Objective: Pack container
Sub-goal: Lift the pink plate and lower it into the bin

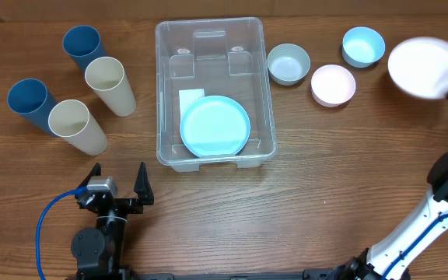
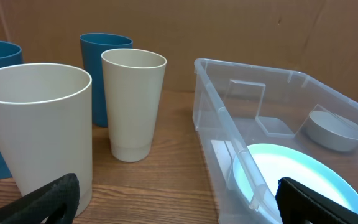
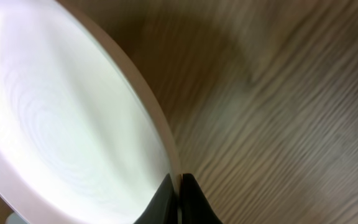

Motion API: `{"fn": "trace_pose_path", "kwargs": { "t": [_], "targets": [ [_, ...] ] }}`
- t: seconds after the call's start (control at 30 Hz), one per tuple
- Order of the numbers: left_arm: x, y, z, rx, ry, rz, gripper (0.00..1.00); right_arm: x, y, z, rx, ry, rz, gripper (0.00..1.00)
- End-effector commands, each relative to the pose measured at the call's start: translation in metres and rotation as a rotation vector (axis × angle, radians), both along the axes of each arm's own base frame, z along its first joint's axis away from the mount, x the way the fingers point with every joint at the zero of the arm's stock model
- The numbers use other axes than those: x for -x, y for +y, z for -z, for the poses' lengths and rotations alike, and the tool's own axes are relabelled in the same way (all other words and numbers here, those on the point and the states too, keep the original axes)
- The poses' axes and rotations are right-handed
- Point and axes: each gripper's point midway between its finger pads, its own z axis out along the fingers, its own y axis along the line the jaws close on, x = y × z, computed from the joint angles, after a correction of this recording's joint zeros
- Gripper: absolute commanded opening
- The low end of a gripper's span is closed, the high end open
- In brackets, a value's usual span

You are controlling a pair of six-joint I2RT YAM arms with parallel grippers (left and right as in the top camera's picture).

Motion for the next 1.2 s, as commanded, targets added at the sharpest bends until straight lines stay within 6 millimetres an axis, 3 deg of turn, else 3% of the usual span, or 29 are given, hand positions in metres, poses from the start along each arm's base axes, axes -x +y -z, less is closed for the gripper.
{"fn": "trace_pose_path", "kwargs": {
  "t": [0.0, 0.07, 0.13, 0.2, 0.33, 0.5, 0.63, 0.83, 0.97, 1.07, 1.1, 1.17],
  "targets": [
    [0.0, 0.002, 0.0, 0.008, -0.003, -0.01, 1.0, -0.022, 0.048, -0.094, 0.074, -0.206, -0.129, 0.04],
    [0.0, 0.002, 0.0, 0.008, -0.003, -0.01, 1.0, -0.028, 0.088, -0.119, 0.09, -0.252, -0.229, 0.04],
    [0.0, 0.002, 0.0, 0.008, -0.003, -0.01, 1.0, -0.034, 0.141, -0.137, 0.096, -0.284, -0.353, 0.04],
    [0.0, 0.002, 0.0, 0.008, -0.003, -0.01, 1.0, -0.039, 0.211, -0.147, 0.087, -0.31, -0.507, 0.04],
    [0.0, 0.002, 0.0, 0.008, -0.003, -0.01, 1.0, -0.036, 0.325, -0.145, 0.093, -0.314, -0.768, 0.04],
    [0.0, 0.002, 0.0, 0.008, -0.003, -0.01, 1.0, -0.005, 0.421, -0.123, 0.199, -0.234, -0.998, 0.04],
    [0.0, 0.002, 0.0, 0.008, -0.003, -0.01, 1.0, 0.01, 0.457, -0.077, 0.23, -0.143, -1.091, 0.04],
    [0.0, 0.002, 0.0, 0.008, -0.003, -0.01, 1.0, 0.03, 0.456, 0.013, 0.207, 0.051, -1.111, 0.04],
    [0.0, 0.002, 0.0, 0.008, -0.003, -0.01, 1.0, 0.035, 0.459, 0.038, 0.182, 0.072, -1.122, 0.04],
    [0.0, 0.002, 0.0, 0.008, -0.003, -0.01, 1.0, 0.038, 0.461, 0.044, 0.17, 0.079, -1.126, 0.04],
    [0.0, 0.002, 0.0, 0.008, -0.003, -0.01, 1.0, 0.038, 0.461, 0.044, 0.17, 0.078, -1.126, 0.08],
    [0.0, 0.002, 0.0, 0.008, -0.003, -0.01, 1.0, 0.038, 0.461, 0.044, 0.171, 0.079, -1.134, 0.35]
  ]
}}
